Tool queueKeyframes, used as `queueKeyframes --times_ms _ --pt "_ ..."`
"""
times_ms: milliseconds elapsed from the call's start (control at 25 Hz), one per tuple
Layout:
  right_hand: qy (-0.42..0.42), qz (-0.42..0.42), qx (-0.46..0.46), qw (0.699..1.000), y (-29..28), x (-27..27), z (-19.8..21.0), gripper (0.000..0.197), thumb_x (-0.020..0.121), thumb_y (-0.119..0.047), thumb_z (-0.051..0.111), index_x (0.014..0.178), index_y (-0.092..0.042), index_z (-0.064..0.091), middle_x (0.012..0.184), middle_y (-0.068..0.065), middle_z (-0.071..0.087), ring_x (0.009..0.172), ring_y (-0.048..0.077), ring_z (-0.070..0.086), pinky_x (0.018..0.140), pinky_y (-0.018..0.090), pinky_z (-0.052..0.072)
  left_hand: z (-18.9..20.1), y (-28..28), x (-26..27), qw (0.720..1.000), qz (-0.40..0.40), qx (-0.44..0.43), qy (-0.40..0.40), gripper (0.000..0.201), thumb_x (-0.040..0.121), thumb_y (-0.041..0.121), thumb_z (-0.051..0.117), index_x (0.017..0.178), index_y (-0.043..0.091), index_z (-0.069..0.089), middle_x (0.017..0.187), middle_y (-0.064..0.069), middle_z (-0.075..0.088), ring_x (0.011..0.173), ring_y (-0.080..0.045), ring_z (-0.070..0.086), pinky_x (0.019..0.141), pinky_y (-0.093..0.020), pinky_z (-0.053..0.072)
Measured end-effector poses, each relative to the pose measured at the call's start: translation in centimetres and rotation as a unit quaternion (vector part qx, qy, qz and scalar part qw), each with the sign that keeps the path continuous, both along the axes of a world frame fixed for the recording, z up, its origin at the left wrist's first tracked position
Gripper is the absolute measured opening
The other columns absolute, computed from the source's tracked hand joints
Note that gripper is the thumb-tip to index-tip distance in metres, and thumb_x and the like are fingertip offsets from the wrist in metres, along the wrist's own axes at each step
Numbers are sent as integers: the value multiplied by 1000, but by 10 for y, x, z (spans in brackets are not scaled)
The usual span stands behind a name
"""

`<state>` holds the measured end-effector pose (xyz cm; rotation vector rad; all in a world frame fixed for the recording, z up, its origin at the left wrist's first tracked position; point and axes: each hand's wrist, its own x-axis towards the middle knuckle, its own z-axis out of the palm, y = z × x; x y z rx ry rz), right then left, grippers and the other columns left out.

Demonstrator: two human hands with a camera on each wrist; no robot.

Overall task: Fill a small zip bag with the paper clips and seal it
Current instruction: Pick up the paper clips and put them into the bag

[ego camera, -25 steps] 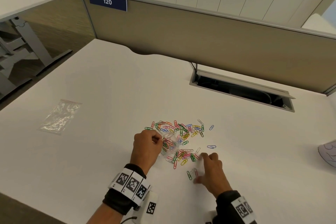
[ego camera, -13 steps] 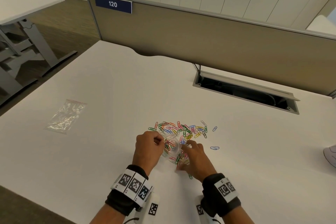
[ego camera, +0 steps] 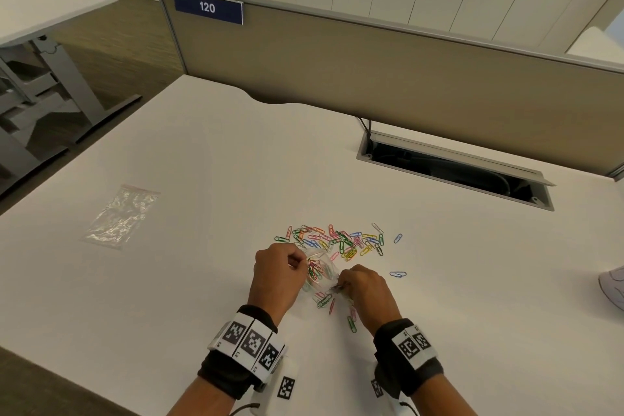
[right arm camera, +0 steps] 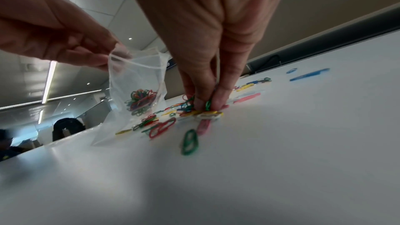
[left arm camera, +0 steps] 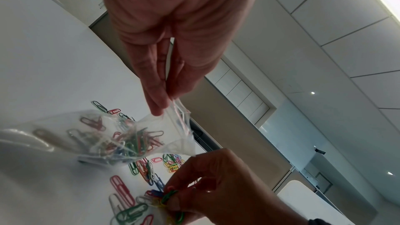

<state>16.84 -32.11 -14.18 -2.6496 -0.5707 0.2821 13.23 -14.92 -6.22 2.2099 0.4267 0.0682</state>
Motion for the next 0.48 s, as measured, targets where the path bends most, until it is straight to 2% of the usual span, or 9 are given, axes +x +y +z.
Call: queueKeyframes --times_ms 120,200,280,320,400,440,480 --pt "63 -100 103 988 -9 5 4 17 84 -2 62 88 -14 73 88 6 72 80 20 65 68 20 51 0 0 0 1000 4 -2 2 7 81 12 71 86 6 73 88 -9 75 73 -16 71 66 -16 53" --pt "124 -188 245 943 -16 6 12 13 80 2 68 81 -10 74 83 7 74 75 20 67 64 14 53 0 0 1 1000 3 -2 4 8 81 12 71 86 6 73 89 -8 75 75 -16 71 67 -18 55" --pt "179 -231 385 875 -21 4 26 9 78 2 72 82 -6 74 84 11 74 79 26 70 71 24 60 -1 -1 1 1000 -1 -2 4 7 81 11 71 86 7 73 89 -8 75 75 -16 71 69 -20 57" --pt "208 -232 444 840 -22 3 35 10 78 2 72 86 -3 73 85 14 74 80 27 70 72 29 61 -1 -1 1 1000 -2 -2 4 6 81 11 71 85 7 73 89 -8 75 75 -15 71 68 -20 57" --pt "265 -202 517 789 -18 3 52 12 79 3 70 91 2 71 86 16 73 78 25 70 69 26 60 -1 -2 1 1000 -1 3 6 6 81 12 71 85 8 73 88 -8 75 74 -15 70 66 -18 55" --pt "285 -174 524 783 -13 4 60 13 79 3 69 92 3 71 86 16 73 77 23 70 68 24 59 -1 -2 1 1000 -2 5 6 6 81 12 71 85 8 73 88 -8 75 73 -14 70 65 -17 53" --pt "298 -144 515 791 -7 6 66 13 79 3 70 93 4 70 85 14 73 77 21 70 68 23 58 0 -3 1 1000 -2 5 5 6 81 13 71 85 8 73 87 -7 75 73 -14 69 63 -16 52"
